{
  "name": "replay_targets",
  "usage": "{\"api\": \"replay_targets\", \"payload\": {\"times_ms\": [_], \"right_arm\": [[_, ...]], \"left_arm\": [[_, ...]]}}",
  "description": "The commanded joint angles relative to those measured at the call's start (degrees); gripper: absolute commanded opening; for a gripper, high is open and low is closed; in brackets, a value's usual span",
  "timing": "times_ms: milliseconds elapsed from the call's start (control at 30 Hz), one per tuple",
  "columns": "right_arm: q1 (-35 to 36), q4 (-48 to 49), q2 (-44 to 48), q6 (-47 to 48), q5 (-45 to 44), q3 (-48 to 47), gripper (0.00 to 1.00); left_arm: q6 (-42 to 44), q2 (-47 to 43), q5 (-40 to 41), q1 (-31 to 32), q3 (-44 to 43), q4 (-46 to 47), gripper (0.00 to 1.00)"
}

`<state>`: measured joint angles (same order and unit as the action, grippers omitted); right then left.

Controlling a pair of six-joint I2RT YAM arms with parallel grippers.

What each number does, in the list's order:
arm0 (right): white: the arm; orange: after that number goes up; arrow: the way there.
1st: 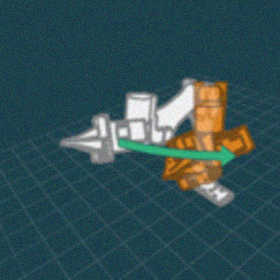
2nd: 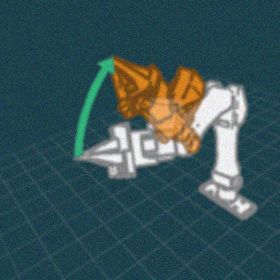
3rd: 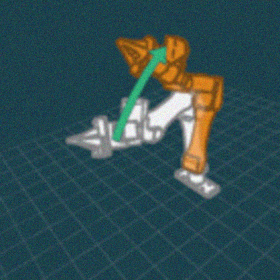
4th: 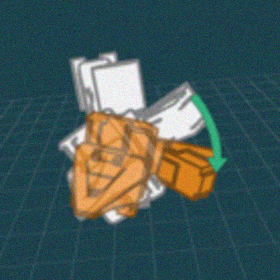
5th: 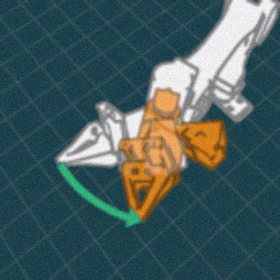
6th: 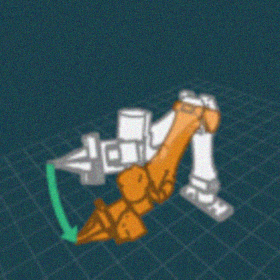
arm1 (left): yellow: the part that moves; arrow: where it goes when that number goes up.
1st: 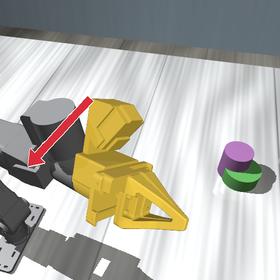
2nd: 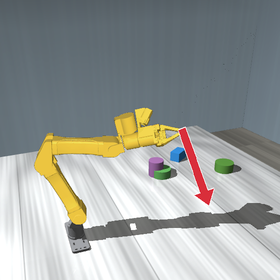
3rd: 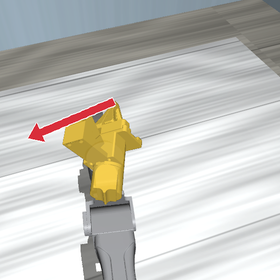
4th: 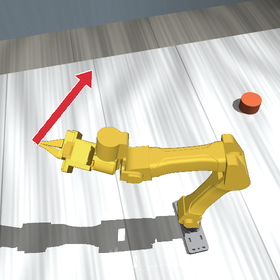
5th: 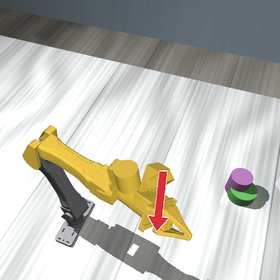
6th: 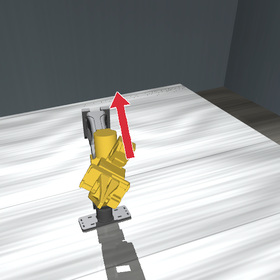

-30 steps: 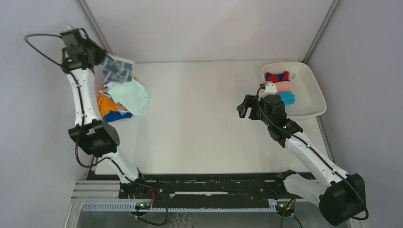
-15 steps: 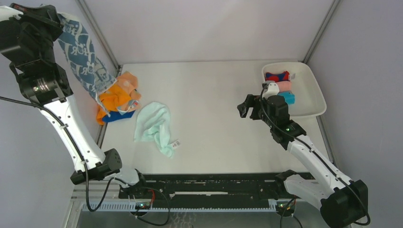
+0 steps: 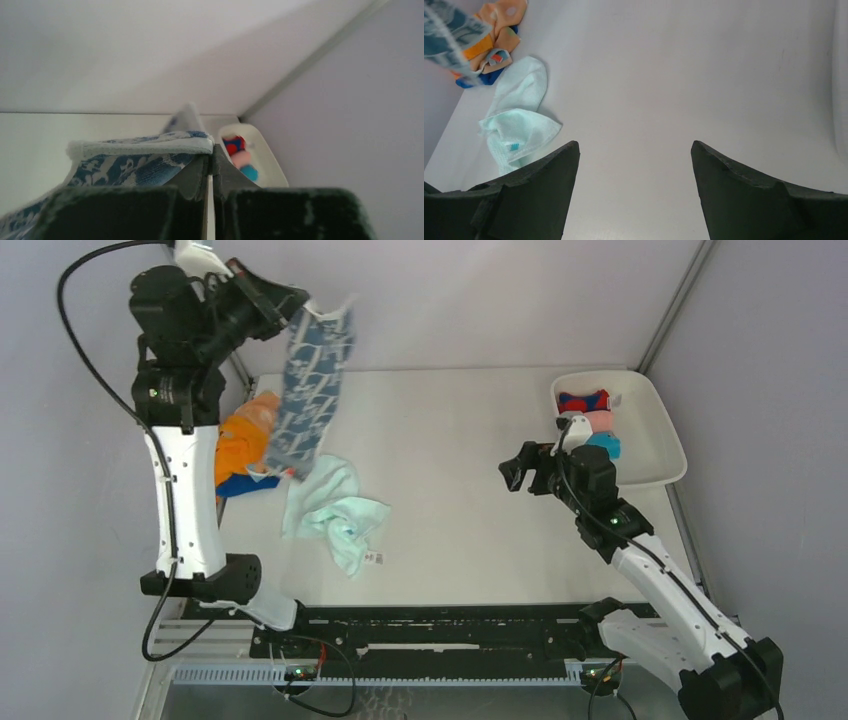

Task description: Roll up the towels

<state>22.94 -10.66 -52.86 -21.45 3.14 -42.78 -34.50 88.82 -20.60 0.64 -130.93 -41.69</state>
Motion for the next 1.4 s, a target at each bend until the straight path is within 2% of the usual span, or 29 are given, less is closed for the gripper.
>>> {"api": "replay_targets", "payload": {"times_ms": [0, 67, 167, 233, 333, 433, 500, 567, 667, 800, 900, 1067, 1167, 1367], "right_arm": [[0.35, -1.00, 4.66, 1.32, -2.21, -0.15, 0.81], [0.46, -1.98, 6.58, 1.48, -3.99, 0.06, 0.81], [0.49, -2.20, 9.80, 1.19, -6.18, 0.99, 0.81], [0.45, -2.26, 11.50, 1.14, -7.50, 1.54, 0.81], [0.50, -2.36, 12.84, 1.22, -8.37, 1.78, 0.81], [0.53, -2.46, 12.68, 1.24, -7.97, 1.76, 0.81], [0.56, -2.40, 12.25, 1.24, -7.58, 1.80, 0.81], [0.62, -2.28, 11.65, 1.30, -7.21, 1.82, 0.81], [0.73, -1.90, 10.90, 1.41, -6.78, 2.04, 0.81], [0.85, -1.41, 9.62, 1.41, -5.92, 2.22, 0.81], [0.96, -1.17, 8.76, 1.41, -5.18, 2.35, 0.81], [1.11, -0.72, 7.19, 1.91, -3.28, 2.35, 0.81], [1.25, -0.64, 6.02, 2.28, -2.04, 2.33, 0.81], [2.39, -0.41, 3.09, 2.60, -1.10, 2.34, 0.81]], "left_arm": [[0.77, -3.45, -4.73, 8.22, 1.45, 2.65, 0.05], [0.19, -4.69, -5.29, 11.78, 5.76, 4.30, 0.05], [-0.71, -7.62, -5.60, 17.43, 16.92, 9.81, 0.07], [-0.78, -9.28, -5.69, 21.91, 24.03, 12.35, 0.12], [0.18, -10.87, -5.56, 26.25, 33.82, 13.37, 0.30], [0.62, -13.56, -3.31, 26.70, 43.79, 13.26, 0.50], [1.69, -16.49, 1.85, 26.75, 49.71, 12.06, 0.60], [3.26, -19.42, 7.70, 26.74, 55.03, 9.90, 0.65], [3.71, -22.55, 13.60, 26.70, 63.44, 8.14, 0.67], [1.15, -21.94, 14.02, 26.70, 73.61, 11.47, 0.68], [-0.23, -17.48, 13.98, 26.69, 78.29, 15.30, 0.69], [0.21, -5.91, 17.48, 26.45, 78.22, 18.23, 0.70], [-0.01, 0.03, 16.77, 23.02, 77.28, 18.42, 0.70], [-1.18, 2.45, 17.99, 10.75, 81.85, 18.66, 0.69]]}}
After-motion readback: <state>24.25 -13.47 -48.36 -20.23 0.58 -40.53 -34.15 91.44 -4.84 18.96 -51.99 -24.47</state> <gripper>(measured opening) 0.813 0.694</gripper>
